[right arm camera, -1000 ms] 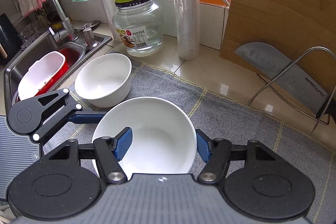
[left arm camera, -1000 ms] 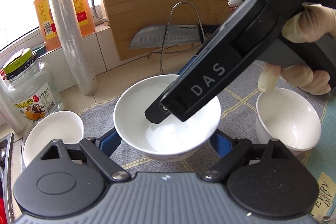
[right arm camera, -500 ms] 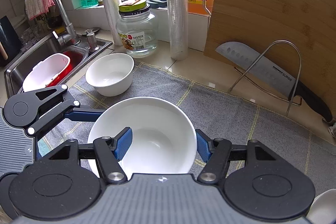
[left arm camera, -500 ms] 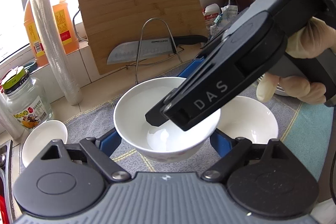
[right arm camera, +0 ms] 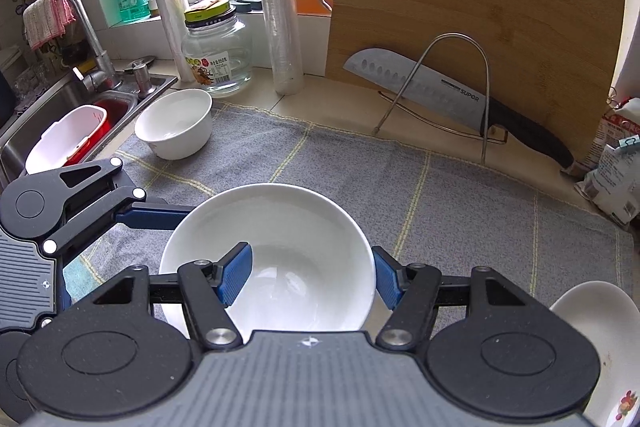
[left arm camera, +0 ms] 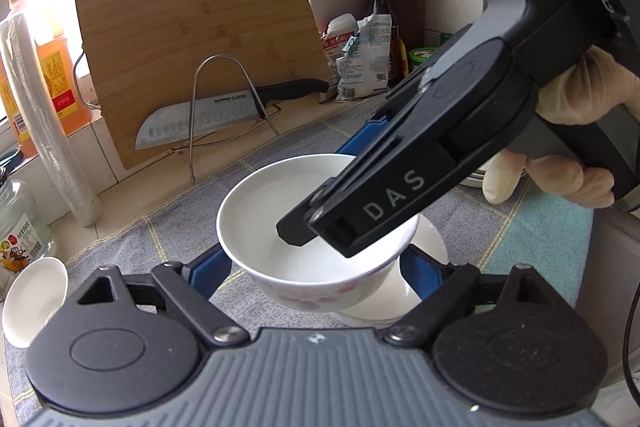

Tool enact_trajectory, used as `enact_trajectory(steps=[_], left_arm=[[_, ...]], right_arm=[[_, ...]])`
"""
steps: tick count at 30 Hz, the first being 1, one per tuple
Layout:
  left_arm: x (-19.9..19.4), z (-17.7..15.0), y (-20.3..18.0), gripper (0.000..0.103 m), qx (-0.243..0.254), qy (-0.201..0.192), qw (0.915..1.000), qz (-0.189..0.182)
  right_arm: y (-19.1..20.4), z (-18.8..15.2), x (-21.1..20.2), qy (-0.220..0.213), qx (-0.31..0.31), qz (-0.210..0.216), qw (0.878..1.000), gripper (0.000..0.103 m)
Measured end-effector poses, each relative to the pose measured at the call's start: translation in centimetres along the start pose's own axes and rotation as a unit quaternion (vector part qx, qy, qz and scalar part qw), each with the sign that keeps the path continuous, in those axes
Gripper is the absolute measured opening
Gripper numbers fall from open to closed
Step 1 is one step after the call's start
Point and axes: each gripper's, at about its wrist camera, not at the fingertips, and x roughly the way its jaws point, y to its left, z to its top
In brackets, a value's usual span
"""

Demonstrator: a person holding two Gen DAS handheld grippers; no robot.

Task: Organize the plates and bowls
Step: 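Lower the pink-flower bowl into the placed bowl and open the right tool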

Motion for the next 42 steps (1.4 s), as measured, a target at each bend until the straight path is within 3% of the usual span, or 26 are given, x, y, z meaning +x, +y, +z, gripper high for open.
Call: enact_trajectory(steps=[9,23,42], left_arm=[[1.7,-0.1,-1.9,0.09,0.001,0.013,0.9996,-0.024],[3.2,-0.5,-2.2,0.09,-0.006,0.041,0.9987,-0.028],[3.3,-0.6,-1.9,0.091,-0.007,0.044,0.9981,-0.042]], right_arm=[[-2.0,-1.8,-0.4,0.011,0.019,-0.009,1.0,0.07],[-2.7,-2.5,0.7,0.026,0.026,0.0,0.999,0.07],[-3.0,-2.6,0.8,0.028,0.028,0.0,0.999,0.07]])
